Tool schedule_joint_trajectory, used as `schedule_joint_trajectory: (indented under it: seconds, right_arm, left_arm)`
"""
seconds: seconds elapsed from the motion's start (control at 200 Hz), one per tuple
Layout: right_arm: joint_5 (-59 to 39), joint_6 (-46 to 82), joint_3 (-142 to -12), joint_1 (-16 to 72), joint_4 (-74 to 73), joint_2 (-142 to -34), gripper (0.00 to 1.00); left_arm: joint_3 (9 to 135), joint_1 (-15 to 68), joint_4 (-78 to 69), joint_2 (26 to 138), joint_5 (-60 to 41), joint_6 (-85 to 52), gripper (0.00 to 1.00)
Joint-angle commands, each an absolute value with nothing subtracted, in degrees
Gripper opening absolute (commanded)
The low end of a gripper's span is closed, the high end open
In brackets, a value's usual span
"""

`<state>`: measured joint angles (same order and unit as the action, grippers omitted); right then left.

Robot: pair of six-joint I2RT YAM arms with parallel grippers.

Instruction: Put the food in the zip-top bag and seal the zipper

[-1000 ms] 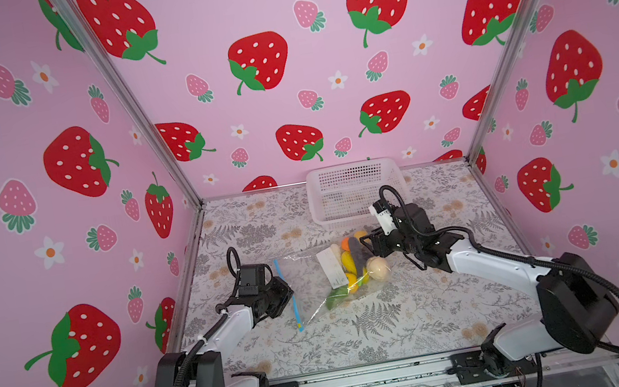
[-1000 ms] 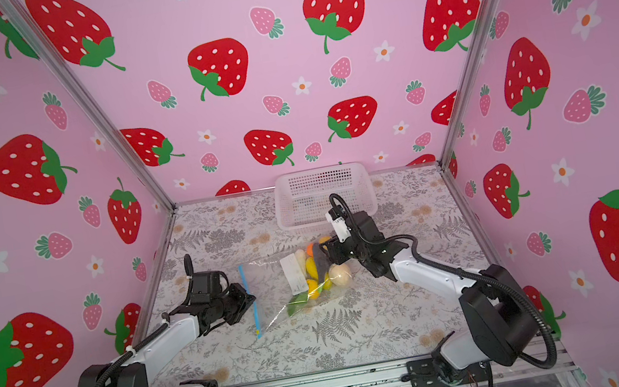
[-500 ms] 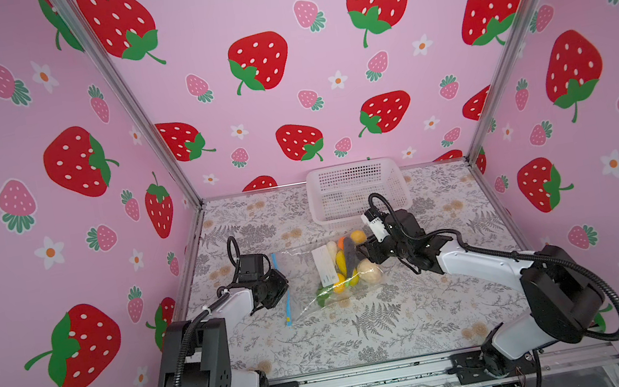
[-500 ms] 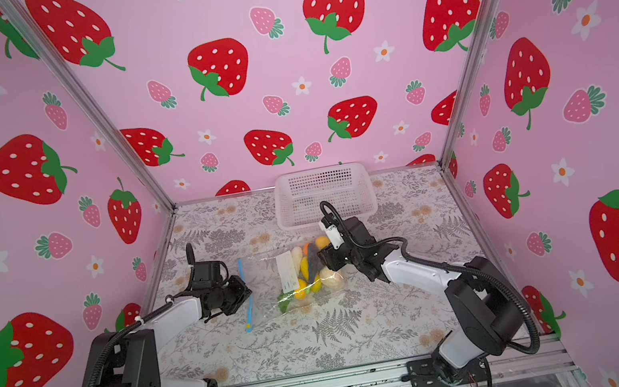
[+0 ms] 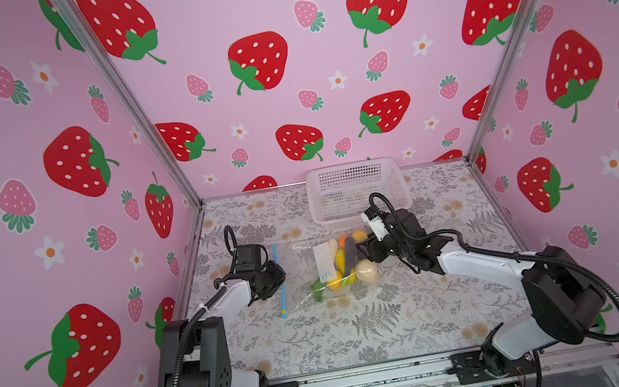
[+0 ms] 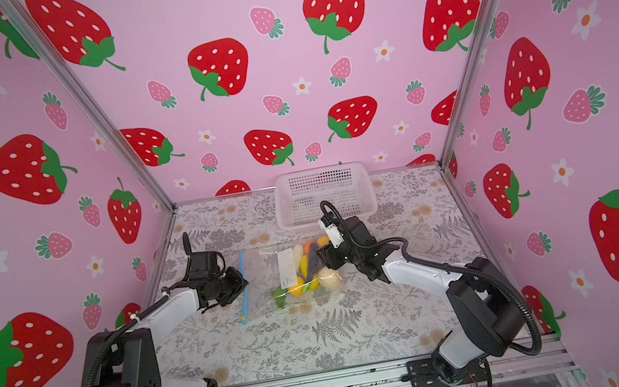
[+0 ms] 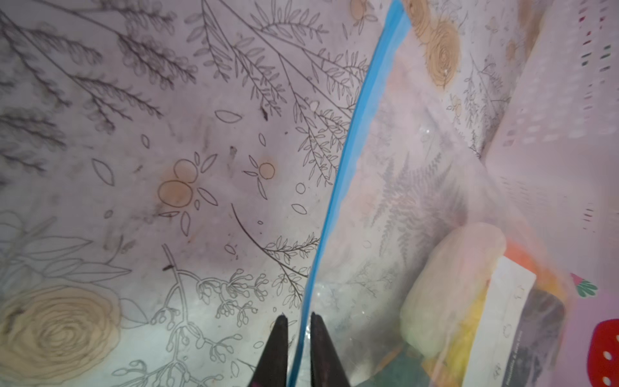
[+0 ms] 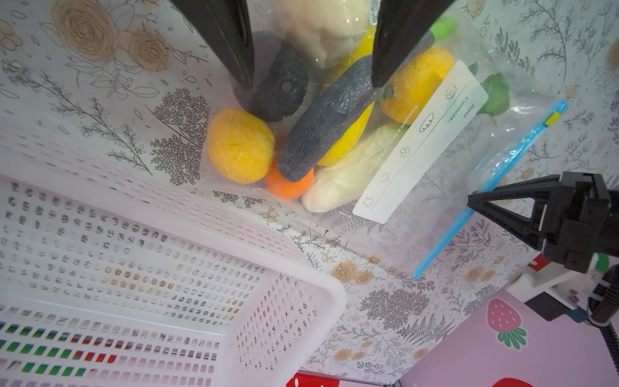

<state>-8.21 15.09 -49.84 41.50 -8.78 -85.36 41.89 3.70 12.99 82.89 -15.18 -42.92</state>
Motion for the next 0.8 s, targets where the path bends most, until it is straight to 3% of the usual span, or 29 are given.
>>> schedule_joint_trajectory:
  seconds: [0.0, 0.39, 0.795]
  right_arm:
    - [-7.13, 14.16, -50.49, 41.49, -9.15, -83.44, 0.61]
    - [-7.10, 13.19, -50.89, 40.78, -9.47, -82.12, 0.63]
    - [-6.59, 12.30, -50.05, 40.27, -9.90, -80.03, 0.63]
  left_arm:
    - [45.16, 2.55, 17.51, 81.66, -13.37, -40.54, 0.24]
    - [42.53, 2.11, 15.98, 75.85, -15.37, -41.24, 0.37]
    - [41.44, 2.98, 8.53, 83.65, -19.36, -43.94, 0.36]
